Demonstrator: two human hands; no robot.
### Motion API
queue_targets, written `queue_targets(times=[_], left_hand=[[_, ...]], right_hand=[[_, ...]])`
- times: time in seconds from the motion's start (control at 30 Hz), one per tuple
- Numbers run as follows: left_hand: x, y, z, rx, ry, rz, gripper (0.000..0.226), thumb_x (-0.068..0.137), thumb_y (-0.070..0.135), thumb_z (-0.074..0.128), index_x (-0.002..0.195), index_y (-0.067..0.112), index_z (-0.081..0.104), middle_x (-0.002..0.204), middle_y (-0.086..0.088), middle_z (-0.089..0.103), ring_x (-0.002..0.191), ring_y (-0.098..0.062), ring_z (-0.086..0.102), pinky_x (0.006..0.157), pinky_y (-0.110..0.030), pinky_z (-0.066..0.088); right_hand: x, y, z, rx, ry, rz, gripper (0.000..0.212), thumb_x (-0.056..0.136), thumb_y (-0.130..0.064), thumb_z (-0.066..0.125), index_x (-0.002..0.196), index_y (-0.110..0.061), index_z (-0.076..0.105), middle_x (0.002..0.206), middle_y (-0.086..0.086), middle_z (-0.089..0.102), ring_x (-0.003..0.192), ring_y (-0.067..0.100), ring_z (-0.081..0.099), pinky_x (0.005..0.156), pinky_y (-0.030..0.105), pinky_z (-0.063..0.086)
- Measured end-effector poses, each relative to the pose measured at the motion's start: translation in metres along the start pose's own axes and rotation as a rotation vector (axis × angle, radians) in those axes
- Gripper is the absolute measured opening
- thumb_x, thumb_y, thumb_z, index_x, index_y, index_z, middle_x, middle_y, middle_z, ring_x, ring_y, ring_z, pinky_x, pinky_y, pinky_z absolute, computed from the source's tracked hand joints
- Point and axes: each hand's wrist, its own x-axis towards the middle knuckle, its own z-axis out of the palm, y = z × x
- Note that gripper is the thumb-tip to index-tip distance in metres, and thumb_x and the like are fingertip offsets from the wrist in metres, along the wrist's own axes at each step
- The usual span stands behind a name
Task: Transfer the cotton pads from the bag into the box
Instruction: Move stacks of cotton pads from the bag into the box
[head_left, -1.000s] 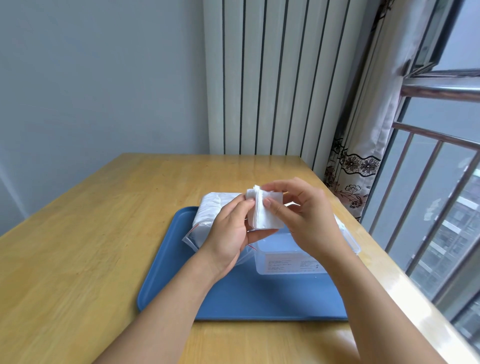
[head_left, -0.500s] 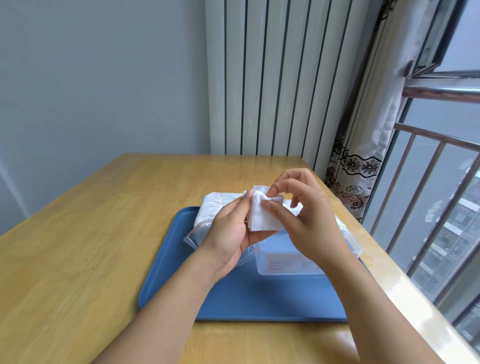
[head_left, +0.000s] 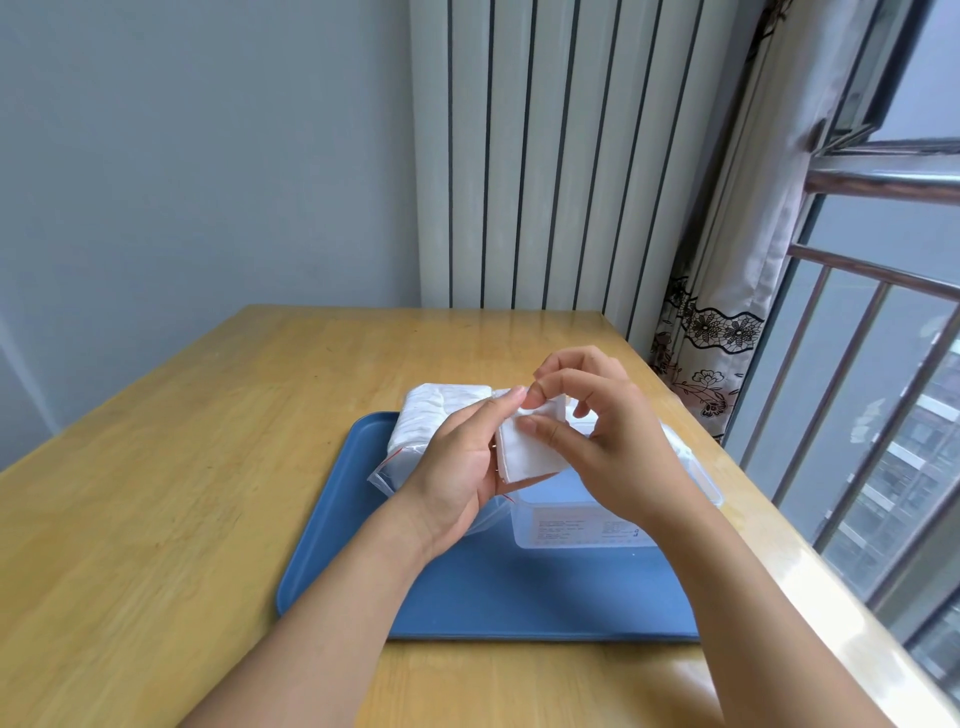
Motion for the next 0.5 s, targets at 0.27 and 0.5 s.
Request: queue_targets(times=[0.27, 0.5], left_hand=[[0.006, -0.002, -0.006, -0.008, 0.095, -0.006, 0.041, 0.108, 0.028, 0.039, 0.125, 0.001, 0.065, 0.120, -0.017, 0.073, 0.102, -0.024, 0.069, 0.072, -0.033, 0.062], [0.005, -0.010, 0.000, 0.173, 0.111, 0.123, 0.035, 0.108, 0.034, 0.044, 0.123, 0.013, 0.067, 0.120, -0.017, 0.072, 0.110, -0.027, 0.070, 0.092, -0.041, 0.059]], right_hand=[[0.000, -0.005, -0.002, 0.124, 0.045, -0.043, 0.005, 0.086, -0.023, 0.074, 0.088, -0.025, 0.070, 0.109, -0.004, 0.061, 0.114, 0.020, 0.058, 0.085, 0.020, 0.043], [-0.001, -0.008, -0.011, 0.527, 0.017, 0.064, 0.020, 0.085, -0.017, 0.077, 0.101, -0.014, 0.066, 0.086, 0.014, 0.072, 0.071, 0.034, 0.058, 0.065, 0.053, 0.045]])
